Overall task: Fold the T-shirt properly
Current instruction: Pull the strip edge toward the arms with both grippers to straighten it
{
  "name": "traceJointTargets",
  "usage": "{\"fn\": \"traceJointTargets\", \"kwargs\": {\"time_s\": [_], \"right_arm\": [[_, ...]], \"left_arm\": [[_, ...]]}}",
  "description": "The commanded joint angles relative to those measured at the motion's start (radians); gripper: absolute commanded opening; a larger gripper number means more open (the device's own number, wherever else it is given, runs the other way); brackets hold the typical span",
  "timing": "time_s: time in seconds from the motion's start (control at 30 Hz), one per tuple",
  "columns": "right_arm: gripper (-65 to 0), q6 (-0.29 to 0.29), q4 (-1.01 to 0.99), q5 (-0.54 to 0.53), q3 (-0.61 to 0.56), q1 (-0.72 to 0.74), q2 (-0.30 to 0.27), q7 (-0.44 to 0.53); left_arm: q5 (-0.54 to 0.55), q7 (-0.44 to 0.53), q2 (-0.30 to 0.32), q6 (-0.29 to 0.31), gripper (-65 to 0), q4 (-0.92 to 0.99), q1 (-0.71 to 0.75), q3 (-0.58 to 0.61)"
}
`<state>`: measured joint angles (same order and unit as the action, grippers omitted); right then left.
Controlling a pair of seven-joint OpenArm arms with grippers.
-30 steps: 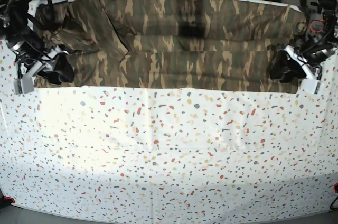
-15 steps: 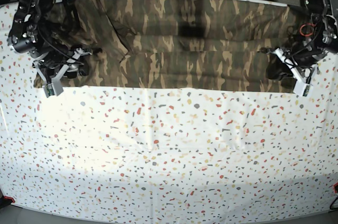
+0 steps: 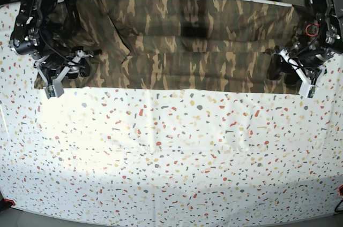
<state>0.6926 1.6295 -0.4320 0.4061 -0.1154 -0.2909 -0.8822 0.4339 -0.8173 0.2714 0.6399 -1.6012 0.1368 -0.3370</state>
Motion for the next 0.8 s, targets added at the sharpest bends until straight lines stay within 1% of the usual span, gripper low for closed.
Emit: {"fn": "traceJointTargets", "kwargs": {"time_s": [0.0,0.07,0.1,0.17,0.2,0.23,0.33,0.4,0.47,0.53,0.63,0.77], "right_arm": [[-40.5,0.002,0.016,-0.016,0.006,0.026,-0.011,-0.013],[-40.0,0.002,0.016,-0.017,0.006,0.050,-0.004,-0.072],[-38.3,0.000,0.016,-0.019,0.006,0.057,-0.002,-0.086],[-36.1,-0.029,0.016,-0.050,0.006,0.064,-0.003,-0.088],[-36.1,-0.041,0.016,-0.060,0.006,0.065,-0.003,-0.089],[-36.1,-0.044,0.016,-0.062,0.006,0.066,-0.003,-0.101],[-36.1,-0.045,0.016,-0.062,0.006,0.066,-0.003,-0.188],[-36.1,-0.045,0.016,-0.062,0.006,0.066,-0.003,-0.204],[-36.1,-0.047,0.016,-0.061,0.006,0.068,-0.003,-0.211],[-36.1,-0.046,0.016,-0.055,0.006,0.071,-0.003,-0.224],[-36.1,-0.047,0.016,0.003,0.006,0.083,-0.006,-0.229],[-36.1,-0.049,0.016,0.005,0.005,0.084,-0.043,-0.229]], "left_arm": [[-0.024,0.016,0.014,0.007,-31.3,-0.015,-0.022,0.011],[-0.076,-0.020,0.014,0.006,-31.3,-0.015,-0.040,0.050],[-0.077,-0.049,0.014,0.000,-31.3,-0.015,-0.051,0.075],[-0.078,-0.101,0.014,-0.040,-31.3,-0.015,-0.079,0.134],[-0.078,-0.124,0.014,-0.066,-31.3,-0.015,-0.095,0.162],[-0.078,-0.151,0.014,-0.090,-31.3,-0.015,-0.111,0.187],[-0.078,-0.267,0.014,-0.149,-31.3,-0.015,-0.171,0.236],[-0.078,-0.336,0.014,-0.167,-31.3,-0.015,-0.206,0.241],[-0.078,-0.348,0.023,-0.182,-31.3,-0.015,-0.224,0.241],[-0.079,-0.329,0.031,-0.181,-31.3,-0.015,-0.225,0.241],[-0.079,-0.330,0.031,-0.181,-31.3,-0.014,-0.219,0.241],[-0.093,-0.334,0.031,-0.182,-31.5,0.030,-0.220,0.241]]}}
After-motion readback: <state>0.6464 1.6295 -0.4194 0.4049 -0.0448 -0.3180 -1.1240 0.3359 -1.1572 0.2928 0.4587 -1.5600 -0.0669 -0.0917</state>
